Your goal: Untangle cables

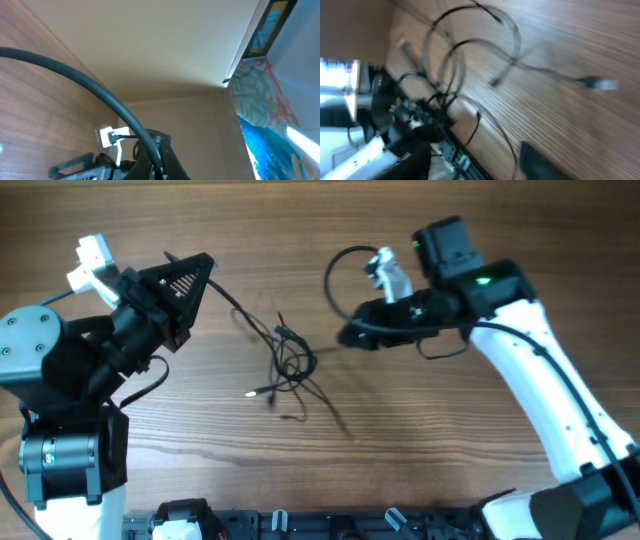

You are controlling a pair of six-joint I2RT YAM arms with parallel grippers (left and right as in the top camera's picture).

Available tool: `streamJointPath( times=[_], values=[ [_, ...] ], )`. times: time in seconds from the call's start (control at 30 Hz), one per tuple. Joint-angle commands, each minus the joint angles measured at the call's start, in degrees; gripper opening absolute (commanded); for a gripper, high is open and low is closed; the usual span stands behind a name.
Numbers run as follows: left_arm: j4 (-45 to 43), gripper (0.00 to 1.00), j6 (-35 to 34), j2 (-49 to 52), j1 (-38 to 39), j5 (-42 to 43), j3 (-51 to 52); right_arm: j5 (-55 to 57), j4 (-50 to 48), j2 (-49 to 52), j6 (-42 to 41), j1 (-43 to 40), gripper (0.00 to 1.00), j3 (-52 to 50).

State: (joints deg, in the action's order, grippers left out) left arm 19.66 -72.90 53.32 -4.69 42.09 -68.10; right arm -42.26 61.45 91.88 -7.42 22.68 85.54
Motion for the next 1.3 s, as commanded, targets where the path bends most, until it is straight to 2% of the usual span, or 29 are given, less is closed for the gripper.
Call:
streamJointPath(
  times=[0.0, 0.17, 0.3, 0.7, 0.73, 0.83, 0.93, 1.07, 1.1, 1.17, 1.27],
  values=[
    [0.11, 0.04, -1.55, 0.37, -0.35, 0.31, -0.55, -4.57, -2.78, 0.83, -0.24, 3.52, 0.78, 0.22],
    [0.55, 0.04, -2.64, 0.37, -0.35, 0.31, -0.55, -2.47, -5.90, 1.16, -2.40, 7.80, 0.82, 0.22],
    [0.52, 0.04, -4.33, 0.35, -0.31, 0.33, -0.55, 7.41, -7.21, 2.19, -8.63, 11.52, 0.83, 0.22],
    [2.27, 0.04, -4.28, 0.37, -0.31, 0.33, -0.55, 10.73, -18.23, 9.35, -22.80, 19.04, 0.83, 0.15],
    [2.27, 0.04, -4.31, 0.37, -0.31, 0.33, -0.55, 10.75, -18.40, 10.19, -22.86, 19.21, 0.81, 0.15],
    [2.25, 0.04, -4.28, 0.37, -0.31, 0.33, -0.55, 10.73, -18.53, 12.76, -23.04, 19.37, 0.60, 0.15],
    [2.27, 0.04, -4.28, 0.37, -0.31, 0.33, -0.55, 10.75, -18.82, 14.75, -23.17, 19.37, 0.48, 0.13],
    [2.27, 0.04, -4.28, 0.37, -0.31, 0.33, -0.55, 11.17, -19.67, 15.82, -22.64, 19.37, 0.18, 0.11],
    [2.29, 0.04, -4.28, 0.37, -0.31, 0.33, -0.55, 11.65, -20.06, 15.82, -22.64, 19.37, 0.13, 0.11],
    [2.47, 0.04, -4.28, 0.37, -0.31, 0.33, -0.55, 12.76, -20.76, 15.82, -22.60, 19.37, 0.04, 0.11],
    [2.51, 0.04, -4.04, 0.37, -0.31, 0.33, -0.55, 13.88, -20.85, 15.82, -22.69, 19.37, 0.04, 0.11]
  ],
)
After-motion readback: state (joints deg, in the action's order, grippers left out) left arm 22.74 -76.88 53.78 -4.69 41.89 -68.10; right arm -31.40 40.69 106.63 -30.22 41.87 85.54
